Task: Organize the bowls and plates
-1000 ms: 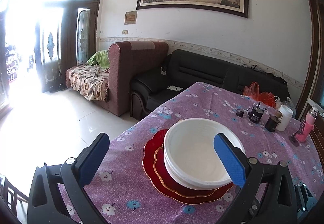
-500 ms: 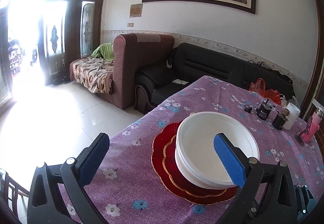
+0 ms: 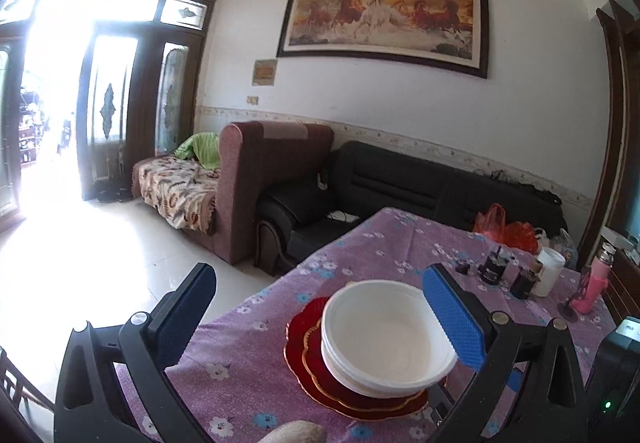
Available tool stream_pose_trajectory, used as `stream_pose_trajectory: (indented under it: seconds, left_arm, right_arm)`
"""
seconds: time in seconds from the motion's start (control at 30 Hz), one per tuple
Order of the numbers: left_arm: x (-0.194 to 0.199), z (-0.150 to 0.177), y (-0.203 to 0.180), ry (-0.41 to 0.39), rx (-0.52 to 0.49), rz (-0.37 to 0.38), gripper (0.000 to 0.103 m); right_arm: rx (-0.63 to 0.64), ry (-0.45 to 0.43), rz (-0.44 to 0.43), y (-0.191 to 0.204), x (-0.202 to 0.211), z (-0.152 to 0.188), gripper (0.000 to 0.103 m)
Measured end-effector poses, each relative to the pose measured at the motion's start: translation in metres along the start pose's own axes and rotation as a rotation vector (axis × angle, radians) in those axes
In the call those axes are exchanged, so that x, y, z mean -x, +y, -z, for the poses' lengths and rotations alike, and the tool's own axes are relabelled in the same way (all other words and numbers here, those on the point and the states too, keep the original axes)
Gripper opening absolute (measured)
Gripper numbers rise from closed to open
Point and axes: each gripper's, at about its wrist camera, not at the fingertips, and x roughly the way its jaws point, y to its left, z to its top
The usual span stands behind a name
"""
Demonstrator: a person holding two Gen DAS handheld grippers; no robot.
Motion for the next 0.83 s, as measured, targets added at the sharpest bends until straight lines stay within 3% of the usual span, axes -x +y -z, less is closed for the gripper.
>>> stream_pose_trajectory:
  seconds: [0.17, 0.57, 0.83]
  left_arm:
    - [-0.013, 0.005, -0.009, 0.084, -0.023, -0.013, 0.103]
    - [-0.018, 0.012, -0.008, 0.129, -0.052, -0.057, 0.103]
    - [-0.025, 0.016, -0.010, 0.180, -0.082, -0.086, 0.103]
  right_arm:
    - [0.004, -0.012, -0.003, -0.004, 0.007, -0.001, 0.088]
    - [0.055, -0.013, -0.023, 0.012, 0.009, -0.007, 0.088]
    - [0.024, -0.004, -0.054, 0.014, 0.007, -0.011, 0.088]
